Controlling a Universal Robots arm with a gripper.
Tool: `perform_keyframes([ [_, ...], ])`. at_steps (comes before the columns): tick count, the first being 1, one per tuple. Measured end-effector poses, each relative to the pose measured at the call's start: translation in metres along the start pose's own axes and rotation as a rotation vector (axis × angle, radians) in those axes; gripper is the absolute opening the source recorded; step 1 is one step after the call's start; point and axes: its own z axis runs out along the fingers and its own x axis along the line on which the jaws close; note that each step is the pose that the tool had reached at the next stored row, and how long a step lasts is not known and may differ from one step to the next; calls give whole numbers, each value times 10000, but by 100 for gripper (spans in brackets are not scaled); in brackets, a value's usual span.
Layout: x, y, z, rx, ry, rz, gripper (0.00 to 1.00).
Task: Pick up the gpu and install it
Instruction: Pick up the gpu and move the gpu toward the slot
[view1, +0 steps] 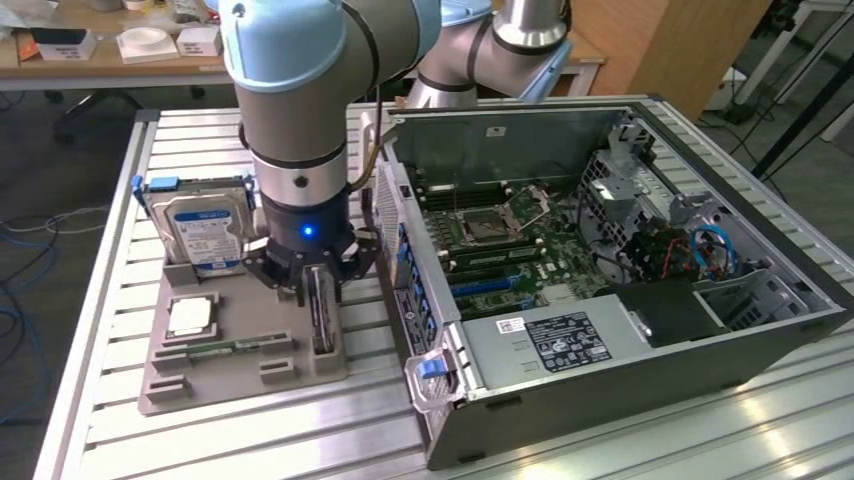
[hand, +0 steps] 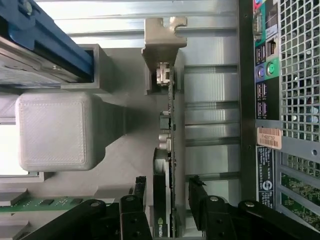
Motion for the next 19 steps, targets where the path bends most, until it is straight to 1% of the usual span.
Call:
perform_keyframes([
  [2, 0, 0, 0, 0, 2, 0, 46],
  [3, 0, 0, 0, 0, 1, 1, 39],
  [4, 0, 0, 0, -1, 1, 0, 39],
  [5, 0, 0, 0, 0, 1, 0, 33],
  [7, -3, 0, 0, 0, 5, 0, 33],
  [10, -22, -1, 0, -12, 29, 1, 33],
  [11, -24, -1, 0, -15, 36, 2, 31],
  [12, -24, -1, 0, -16, 38, 3, 31],
  [13, -24, -1, 0, -18, 39, 3, 26],
  [19, -26, -1, 0, -20, 39, 1, 26],
])
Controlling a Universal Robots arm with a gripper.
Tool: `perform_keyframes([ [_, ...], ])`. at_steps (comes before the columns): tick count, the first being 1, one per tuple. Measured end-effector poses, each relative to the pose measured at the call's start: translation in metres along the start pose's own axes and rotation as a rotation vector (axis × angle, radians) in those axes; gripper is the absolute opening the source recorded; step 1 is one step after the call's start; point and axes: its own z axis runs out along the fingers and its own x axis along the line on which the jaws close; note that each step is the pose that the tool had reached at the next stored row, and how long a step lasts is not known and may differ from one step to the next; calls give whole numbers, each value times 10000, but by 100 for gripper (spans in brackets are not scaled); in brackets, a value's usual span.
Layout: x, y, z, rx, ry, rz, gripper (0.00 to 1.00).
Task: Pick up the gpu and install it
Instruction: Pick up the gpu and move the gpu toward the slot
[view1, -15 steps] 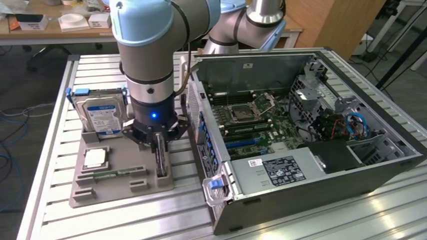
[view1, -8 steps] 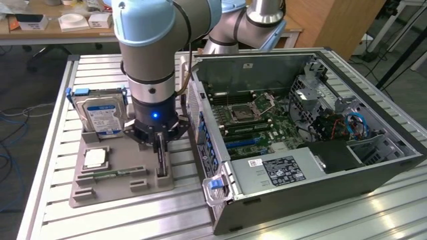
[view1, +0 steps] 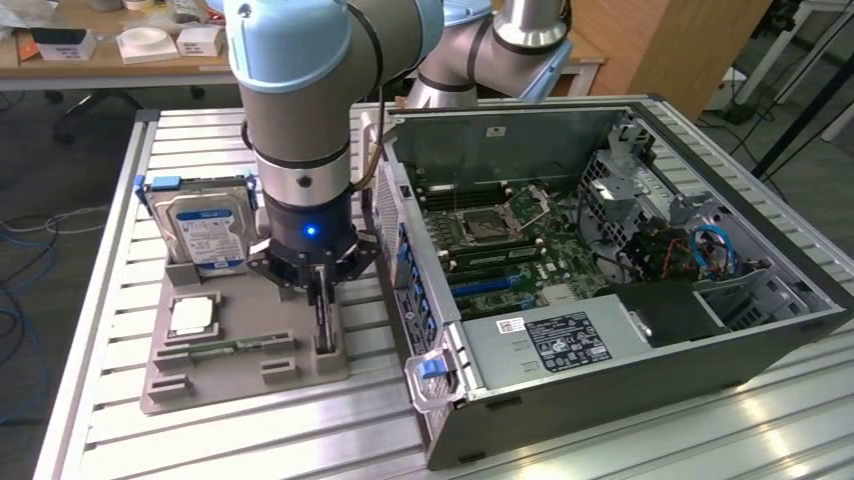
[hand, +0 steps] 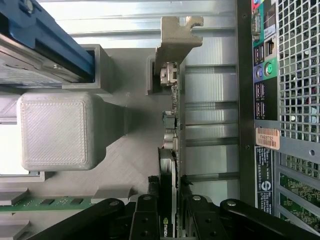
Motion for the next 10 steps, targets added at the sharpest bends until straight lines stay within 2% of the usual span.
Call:
perform_keyframes([
  [4, -1, 1, -18, -2, -2, 0, 26],
  [10, -2, 9, -289, 0, 0, 1, 26],
])
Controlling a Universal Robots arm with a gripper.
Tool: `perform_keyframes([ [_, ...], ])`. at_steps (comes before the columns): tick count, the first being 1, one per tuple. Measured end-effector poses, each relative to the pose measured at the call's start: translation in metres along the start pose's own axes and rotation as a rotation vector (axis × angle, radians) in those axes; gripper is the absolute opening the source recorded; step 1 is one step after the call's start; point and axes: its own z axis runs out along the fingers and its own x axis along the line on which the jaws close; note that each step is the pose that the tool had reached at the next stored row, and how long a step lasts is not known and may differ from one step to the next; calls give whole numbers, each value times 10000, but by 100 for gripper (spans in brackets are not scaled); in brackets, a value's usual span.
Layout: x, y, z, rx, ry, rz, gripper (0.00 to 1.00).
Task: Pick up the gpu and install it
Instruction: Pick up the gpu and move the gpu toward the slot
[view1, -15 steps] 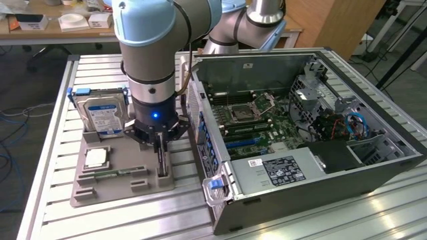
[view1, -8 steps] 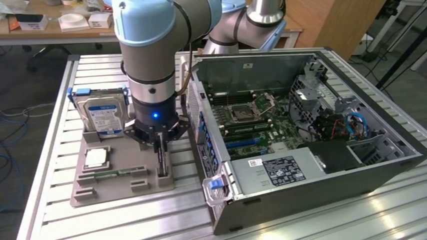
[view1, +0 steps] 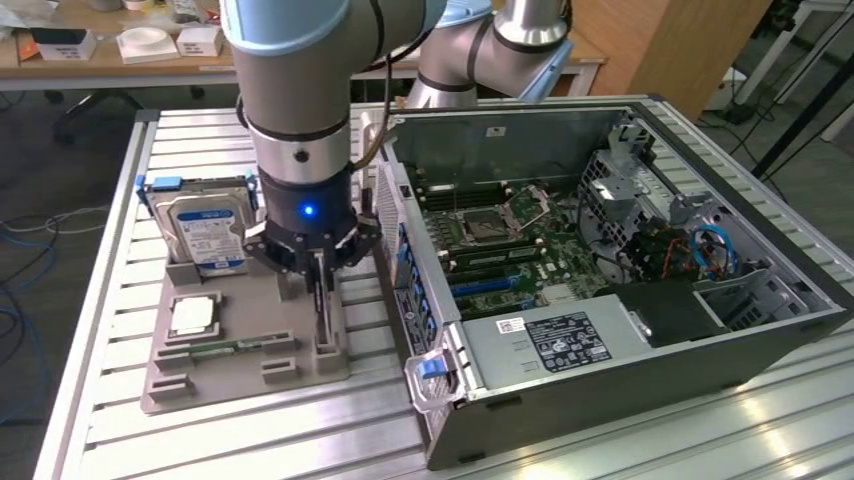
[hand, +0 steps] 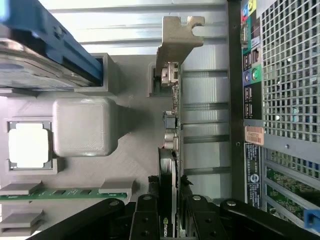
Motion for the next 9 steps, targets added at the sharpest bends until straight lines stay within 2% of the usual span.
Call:
perform_keyframes([
  [9, -1, 13, -409, 0, 0, 0, 26],
])
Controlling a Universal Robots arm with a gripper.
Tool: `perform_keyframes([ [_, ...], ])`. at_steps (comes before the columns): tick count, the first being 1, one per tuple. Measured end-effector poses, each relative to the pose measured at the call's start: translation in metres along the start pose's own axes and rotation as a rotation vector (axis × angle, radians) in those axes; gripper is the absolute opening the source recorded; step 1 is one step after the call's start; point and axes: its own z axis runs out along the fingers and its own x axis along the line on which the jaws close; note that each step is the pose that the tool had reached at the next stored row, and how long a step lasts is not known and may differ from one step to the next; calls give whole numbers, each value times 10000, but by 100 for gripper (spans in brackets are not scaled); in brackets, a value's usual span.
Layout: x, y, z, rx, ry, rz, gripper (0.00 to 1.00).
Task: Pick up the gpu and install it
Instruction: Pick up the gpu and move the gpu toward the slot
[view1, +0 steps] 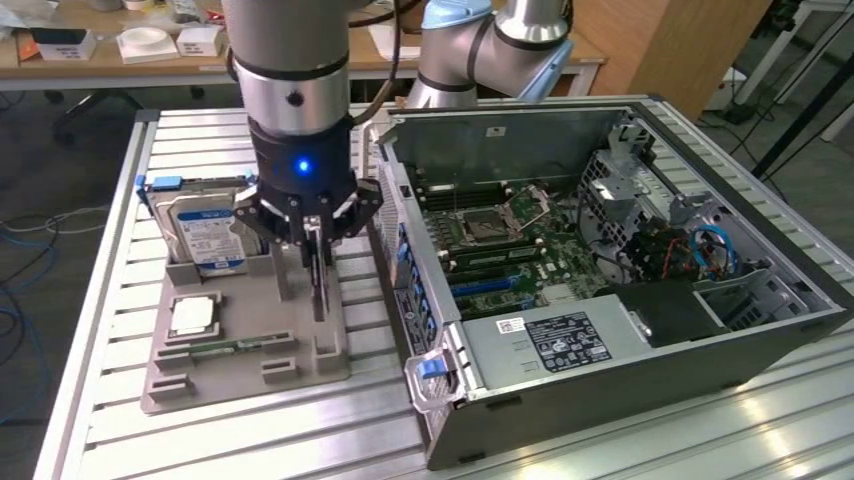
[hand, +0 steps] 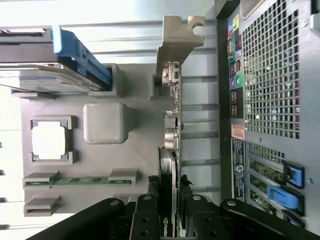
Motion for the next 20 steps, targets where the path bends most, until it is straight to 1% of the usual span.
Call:
perform_keyframes([
  [20, -8, 29, -908, 1, 0, 0, 26],
])
